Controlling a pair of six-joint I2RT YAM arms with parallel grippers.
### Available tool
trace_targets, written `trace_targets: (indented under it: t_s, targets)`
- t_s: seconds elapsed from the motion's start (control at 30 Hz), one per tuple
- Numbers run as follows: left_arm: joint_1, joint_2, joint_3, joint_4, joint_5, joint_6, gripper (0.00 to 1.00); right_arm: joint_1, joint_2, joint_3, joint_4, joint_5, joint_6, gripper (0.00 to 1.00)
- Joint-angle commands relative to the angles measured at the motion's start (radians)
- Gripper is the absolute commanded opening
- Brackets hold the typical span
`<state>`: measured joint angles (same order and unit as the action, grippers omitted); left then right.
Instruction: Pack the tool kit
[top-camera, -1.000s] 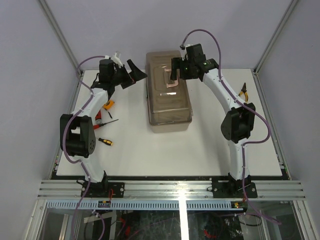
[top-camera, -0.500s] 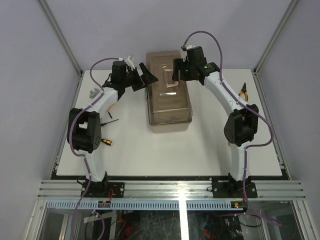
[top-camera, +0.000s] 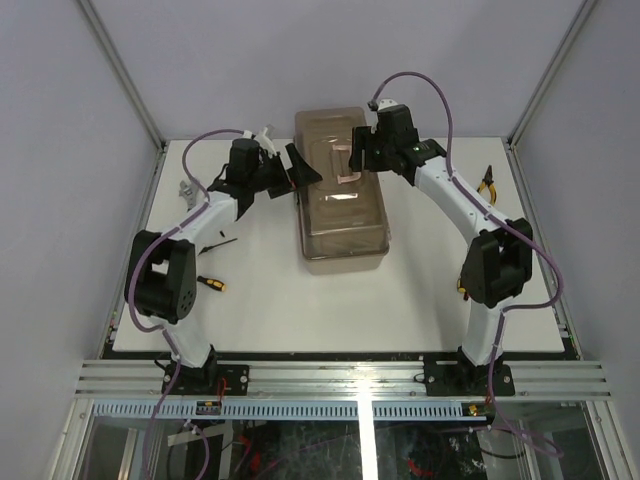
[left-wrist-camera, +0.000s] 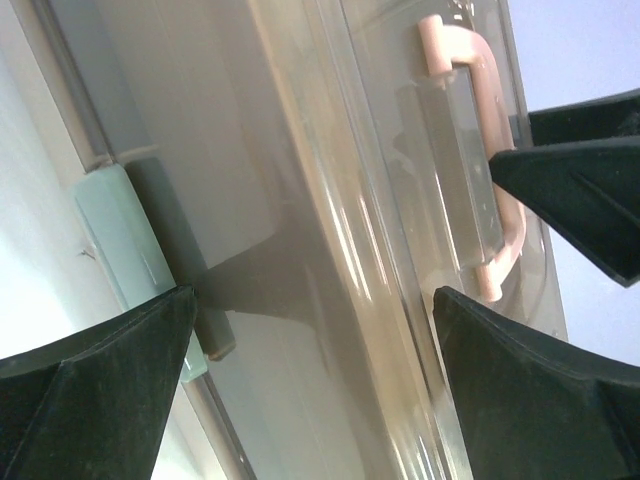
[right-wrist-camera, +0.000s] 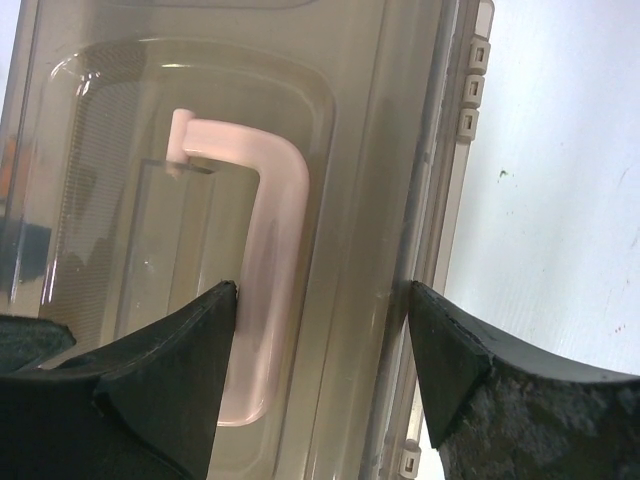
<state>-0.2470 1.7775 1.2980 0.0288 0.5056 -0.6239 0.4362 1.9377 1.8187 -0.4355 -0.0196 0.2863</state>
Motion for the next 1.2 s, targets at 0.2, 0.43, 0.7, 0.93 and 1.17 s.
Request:
trace_targets:
  t_s: [0.2, 0.43, 0.7, 0.93, 1.17]
  targets:
    - [-0.092, -0.186, -0.281, 0.012, 0.06, -0.045, 1.0, 0.091, -0.11, -0.252, -0.169, -0.029, 0.031, 0.63]
    - [-0.092, -0.274, -0.396, 0.032, 0.054, -0.059, 1.0, 0.092, -0.195, -0.323, -0.193, -0.006, 0.05, 0.64]
    - [-0.014, -0.295, -0.272, -0.029, 0.06, -0.036, 1.0, 0.091, -0.191, -0.306, -0.226, 0.02, 0.033, 0.65]
    - [0.196, -0.23, -0.337, 0.138, 0.298, -0.131, 1.0, 0.092, -0.182, -0.308, -0.229, 0.026, 0.025, 0.65]
    - [0.198, -0.147, -0.404, 0.184, 0.314, -0.114, 1.0, 0.092, -0.164, -0.294, -0.238, 0.026, 0.02, 0.66]
